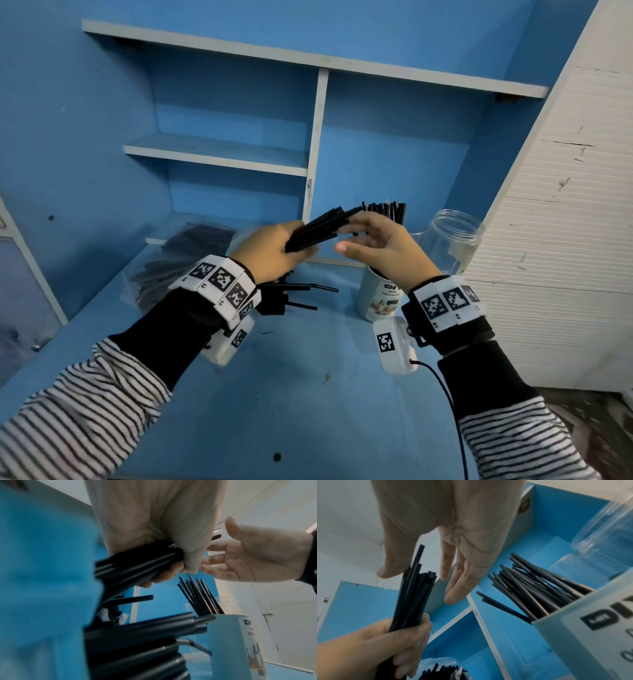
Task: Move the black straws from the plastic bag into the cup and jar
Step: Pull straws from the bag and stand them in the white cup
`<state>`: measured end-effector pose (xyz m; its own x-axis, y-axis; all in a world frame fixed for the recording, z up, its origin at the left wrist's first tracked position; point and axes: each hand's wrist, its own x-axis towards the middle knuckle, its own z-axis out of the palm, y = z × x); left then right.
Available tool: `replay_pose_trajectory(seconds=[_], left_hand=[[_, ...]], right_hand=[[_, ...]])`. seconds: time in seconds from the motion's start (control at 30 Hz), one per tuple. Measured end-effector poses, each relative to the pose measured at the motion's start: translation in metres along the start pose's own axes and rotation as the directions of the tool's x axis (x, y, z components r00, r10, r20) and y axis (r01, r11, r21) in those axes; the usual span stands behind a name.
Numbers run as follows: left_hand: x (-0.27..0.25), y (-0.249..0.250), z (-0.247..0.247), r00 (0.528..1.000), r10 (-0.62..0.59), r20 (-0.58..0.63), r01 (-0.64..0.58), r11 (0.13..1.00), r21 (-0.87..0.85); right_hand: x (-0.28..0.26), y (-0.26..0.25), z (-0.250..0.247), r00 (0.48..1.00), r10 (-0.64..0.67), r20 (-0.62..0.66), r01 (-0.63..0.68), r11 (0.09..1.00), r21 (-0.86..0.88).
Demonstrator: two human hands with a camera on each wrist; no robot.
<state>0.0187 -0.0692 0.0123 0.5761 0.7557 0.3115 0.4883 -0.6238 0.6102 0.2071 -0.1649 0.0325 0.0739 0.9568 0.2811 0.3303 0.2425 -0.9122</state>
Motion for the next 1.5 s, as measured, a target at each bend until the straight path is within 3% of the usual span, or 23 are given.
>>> replay_pose_trajectory(seconds=[0.1, 0.2, 0.3, 0.37, 0.5, 0.6, 0.87, 1.1, 1.23, 1.37, 1.5], left_hand=[[-0.001, 0.001, -0.003, 1.000, -0.003, -0.016, 0.003, 0.999, 0.036], [-0.001, 0.000, -0.001, 1.000, 0.015, 0.006, -0.015, 0.999, 0.053], [-0.002, 0.000, 0.000, 0.999, 0.010, 0.034, -0.013, 0.997, 0.080], [-0.001, -0.001, 0.000, 0.999, 0.012, 0.041, -0.015, 0.997, 0.073], [-0.001, 0.001, -0.003, 1.000, 0.019, 0.021, -0.021, 0.997, 0.080], [0.000, 0.009, -0.007, 1.000, 0.020, -0.001, -0.020, 1.000, 0.002], [0.007, 0.042, -0.012, 0.992, 0.113, -0.051, -0.124, 0.902, -0.413], [0.009, 0.068, 0.006, 0.990, 0.124, -0.071, -0.142, 0.773, -0.619], [0.005, 0.073, 0.034, 0.992, 0.119, -0.039, -0.114, 0.735, -0.669], [-0.005, 0.065, 0.070, 0.997, 0.082, 0.002, -0.060, 0.744, -0.665], [-0.013, 0.050, 0.097, 0.984, 0.020, 0.175, 0.085, 0.814, -0.575]], right_hand=[[0.005, 0.020, 0.009, 0.984, 0.150, 0.099, -0.116, 0.950, -0.288], [0.011, 0.047, 0.025, 0.947, 0.285, 0.145, -0.143, 0.783, -0.605], [0.014, 0.064, 0.041, 0.900, 0.408, 0.154, -0.157, 0.633, -0.758], [0.015, 0.067, 0.042, 0.918, 0.375, 0.129, -0.157, 0.642, -0.750], [0.012, 0.039, 0.026, 0.977, 0.209, 0.039, -0.164, 0.856, -0.490], [0.011, 0.003, 0.010, 0.999, 0.051, -0.020, -0.054, 0.932, -0.359], [0.011, -0.060, -0.007, 0.956, -0.241, -0.167, 0.189, 0.942, -0.277], [0.001, -0.079, -0.013, 0.925, -0.309, -0.220, 0.260, 0.939, -0.224], [-0.011, -0.086, -0.013, 0.927, -0.299, -0.227, 0.293, 0.954, -0.064], [-0.022, -0.075, -0.009, 0.936, -0.333, -0.113, 0.303, 0.926, -0.226], [-0.021, -0.031, -0.006, 0.940, -0.338, -0.044, 0.257, 0.788, -0.559]])
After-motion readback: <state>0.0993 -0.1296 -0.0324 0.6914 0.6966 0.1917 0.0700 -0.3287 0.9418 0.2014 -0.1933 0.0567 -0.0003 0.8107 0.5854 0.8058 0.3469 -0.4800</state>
